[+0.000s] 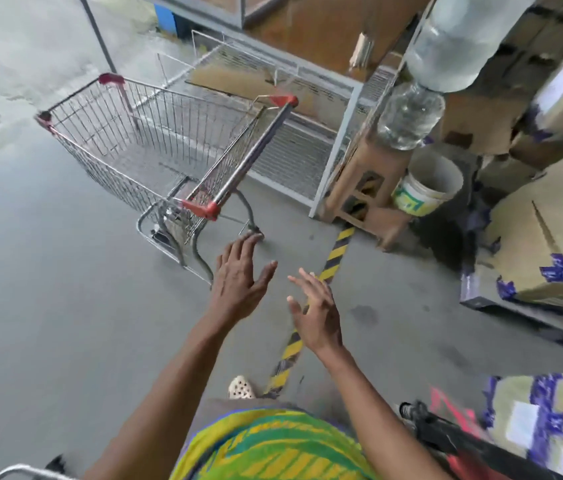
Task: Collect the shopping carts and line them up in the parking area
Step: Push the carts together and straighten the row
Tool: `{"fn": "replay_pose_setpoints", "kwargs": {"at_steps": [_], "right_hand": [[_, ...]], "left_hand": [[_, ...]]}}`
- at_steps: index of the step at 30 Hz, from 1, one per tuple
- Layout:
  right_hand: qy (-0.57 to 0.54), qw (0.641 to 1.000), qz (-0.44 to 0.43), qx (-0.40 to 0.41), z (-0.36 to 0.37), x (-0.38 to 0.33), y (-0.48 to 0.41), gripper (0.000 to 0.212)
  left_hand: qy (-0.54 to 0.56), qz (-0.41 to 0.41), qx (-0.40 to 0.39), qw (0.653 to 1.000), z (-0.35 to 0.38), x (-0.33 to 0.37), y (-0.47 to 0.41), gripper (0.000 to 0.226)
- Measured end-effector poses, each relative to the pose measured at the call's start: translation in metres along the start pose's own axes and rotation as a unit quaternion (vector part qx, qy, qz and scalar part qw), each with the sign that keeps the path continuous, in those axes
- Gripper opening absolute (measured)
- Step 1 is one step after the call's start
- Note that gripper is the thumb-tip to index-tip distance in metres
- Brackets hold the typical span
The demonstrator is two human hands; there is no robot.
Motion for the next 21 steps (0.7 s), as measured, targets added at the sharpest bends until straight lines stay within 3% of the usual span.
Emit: {"fn": "replay_pose_setpoints", "kwargs": {"at_steps": [5,9,12,14,19,21], "right_hand": [[-0.017,0.999,0.008,-0.028,-0.002,0.017,-0.088,0.057],[-0.018,0.998,-0.007,-0.064,-0.016,0.022,-0.185,0.034],[-0.02,0.995,-0.037,-0.088,-0.035,0.008,-0.265,0.032],[-0.024,0.993,-0.057,-0.102,-0.044,-0.007,-0.318,0.03],[-0.048,0.983,-0.086,-0.153,-0.027,-0.033,-0.395,0.027],[-0.03,0.975,-0.155,-0.156,-0.006,-0.034,-0.395,0.023]], "left_hand": [[-0.077,-0.04,0.055,0.995,0.013,0.009,-0.086,0.061],[-0.106,-0.124,0.083,0.983,0.021,-0.004,-0.184,0.052],[-0.141,-0.246,0.04,0.958,0.027,-0.017,-0.238,0.053],[-0.153,-0.314,0.003,0.937,0.03,-0.021,-0.248,0.06],[-0.182,-0.383,0.025,0.906,0.024,-0.025,-0.238,0.071],[-0.185,-0.426,0.036,0.885,0.019,-0.028,-0.225,0.07]]}}
Point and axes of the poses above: each hand's wrist, its own y-axis away from the middle knuckle, its own z-axis out of the palm, x = y × z, the point moved 1 cm from there along -y, towards the middle knuckle, and after that the axes turned 10 degrees about -y, right-handed, at the moved point
